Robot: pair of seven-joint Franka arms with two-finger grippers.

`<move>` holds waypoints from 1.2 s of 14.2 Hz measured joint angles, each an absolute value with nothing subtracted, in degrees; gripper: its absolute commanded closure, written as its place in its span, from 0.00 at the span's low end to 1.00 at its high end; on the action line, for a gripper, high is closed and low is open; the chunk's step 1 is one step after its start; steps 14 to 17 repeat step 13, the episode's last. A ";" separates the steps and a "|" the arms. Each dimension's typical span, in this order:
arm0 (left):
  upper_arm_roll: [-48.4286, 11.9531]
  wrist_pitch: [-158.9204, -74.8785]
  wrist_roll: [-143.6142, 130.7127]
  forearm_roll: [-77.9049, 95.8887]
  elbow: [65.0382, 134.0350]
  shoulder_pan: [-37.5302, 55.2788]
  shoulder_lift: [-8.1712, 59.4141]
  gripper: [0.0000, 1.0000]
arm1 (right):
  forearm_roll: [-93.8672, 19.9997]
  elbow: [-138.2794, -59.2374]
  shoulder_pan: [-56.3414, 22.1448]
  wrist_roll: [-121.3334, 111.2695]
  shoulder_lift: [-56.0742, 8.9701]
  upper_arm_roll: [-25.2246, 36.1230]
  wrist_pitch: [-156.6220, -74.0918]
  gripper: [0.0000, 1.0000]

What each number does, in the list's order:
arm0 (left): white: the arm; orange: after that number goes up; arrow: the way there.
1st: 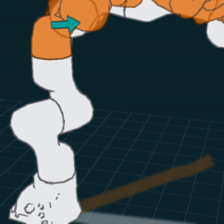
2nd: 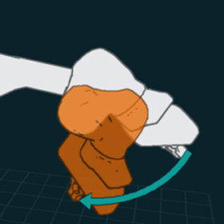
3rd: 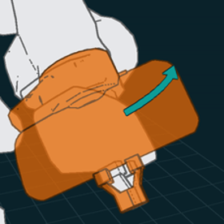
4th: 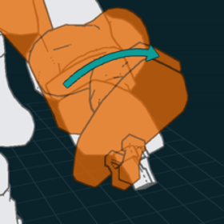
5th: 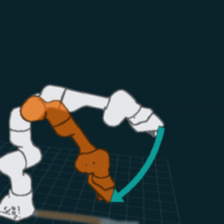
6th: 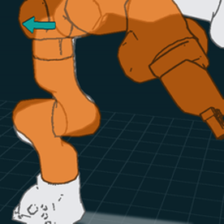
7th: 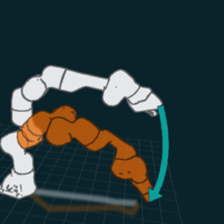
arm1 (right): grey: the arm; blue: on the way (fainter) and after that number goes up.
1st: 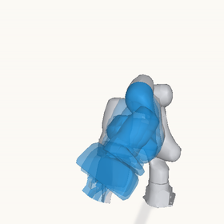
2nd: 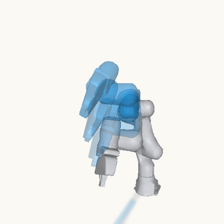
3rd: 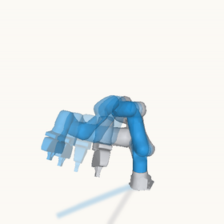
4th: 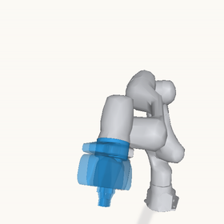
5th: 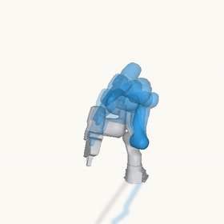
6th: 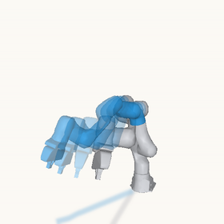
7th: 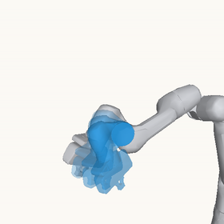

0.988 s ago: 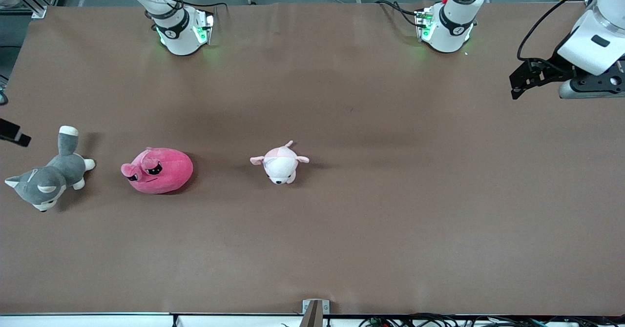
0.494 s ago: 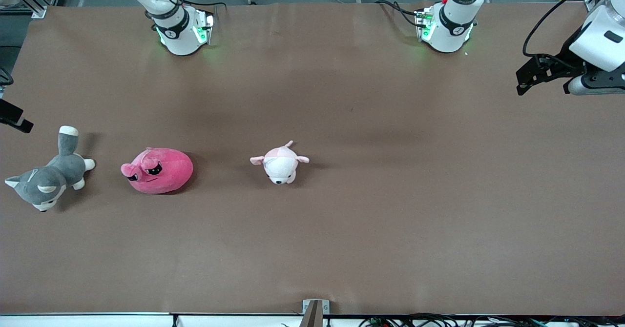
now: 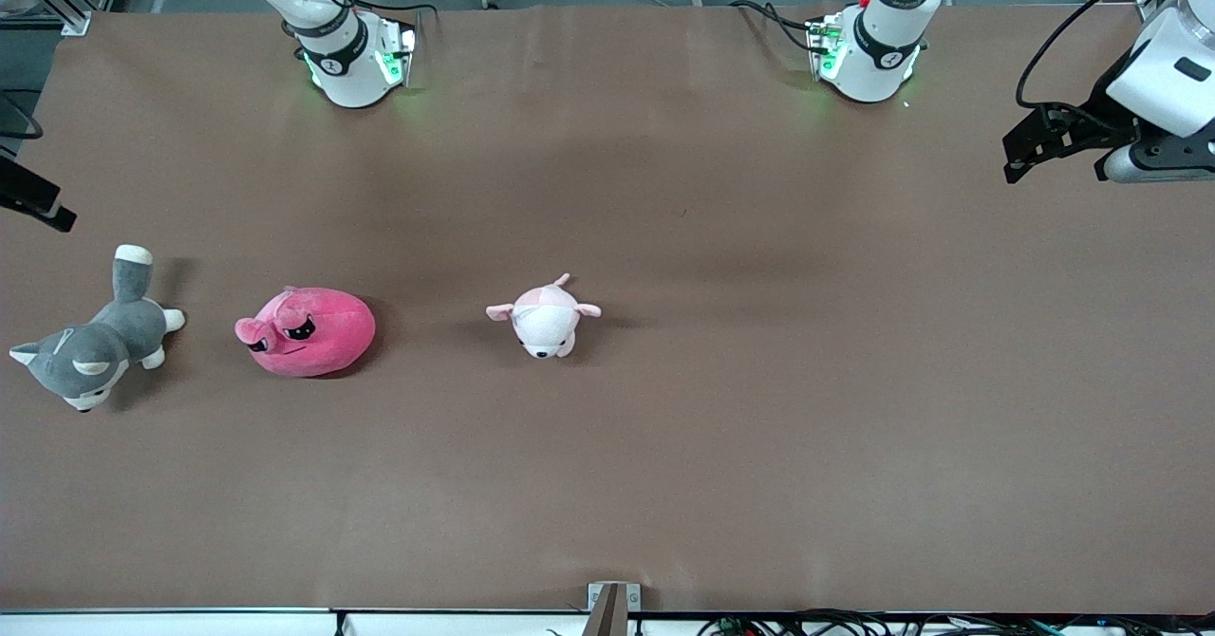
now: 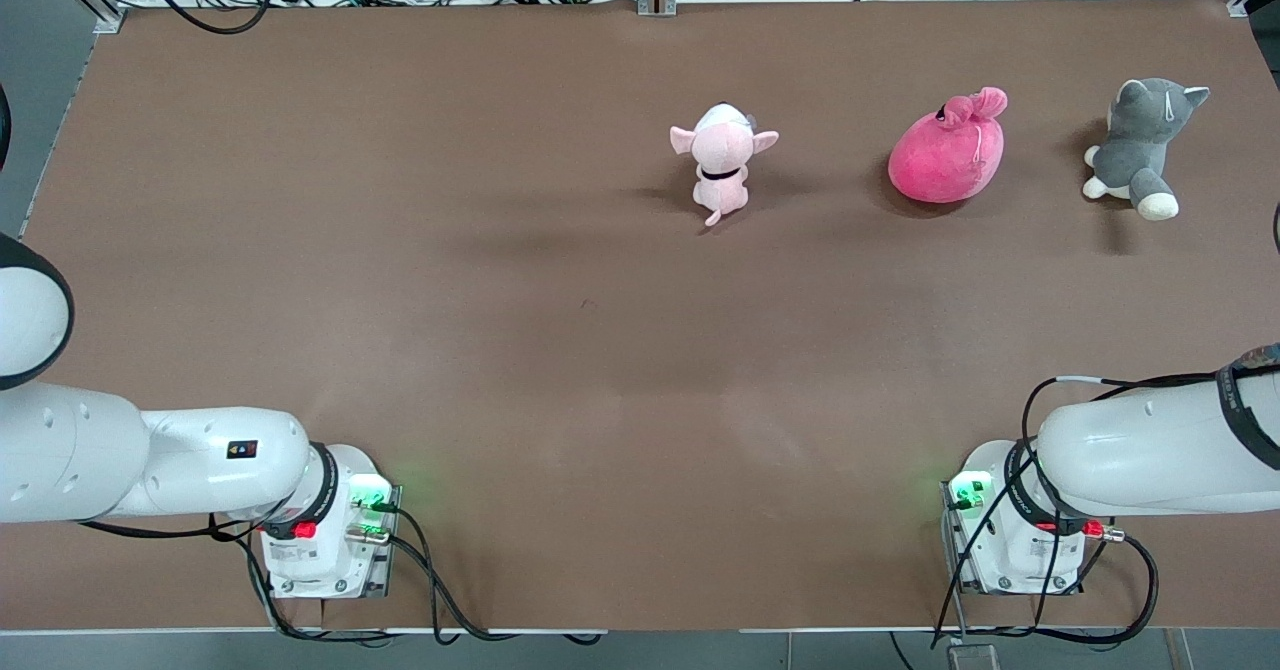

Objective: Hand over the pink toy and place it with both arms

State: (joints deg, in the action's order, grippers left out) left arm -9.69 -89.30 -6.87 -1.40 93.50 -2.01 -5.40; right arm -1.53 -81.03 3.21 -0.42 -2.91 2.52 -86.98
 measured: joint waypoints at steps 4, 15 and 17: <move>-10.00 -89.27 -6.87 -1.40 93.50 -2.01 -5.43 0.00 | -1.01 -86.71 2.82 -1.76 0.63 2.41 -91.65 0.00; -10.05 -89.27 -6.86 -1.40 92.99 -2.03 -5.49 0.00 | -0.89 -93.01 2.82 -2.46 5.02 2.40 -94.06 0.00; -10.05 -89.27 -6.86 -1.40 92.99 -2.03 -5.49 0.00 | -0.89 -93.01 2.82 -2.46 5.02 2.40 -94.06 0.00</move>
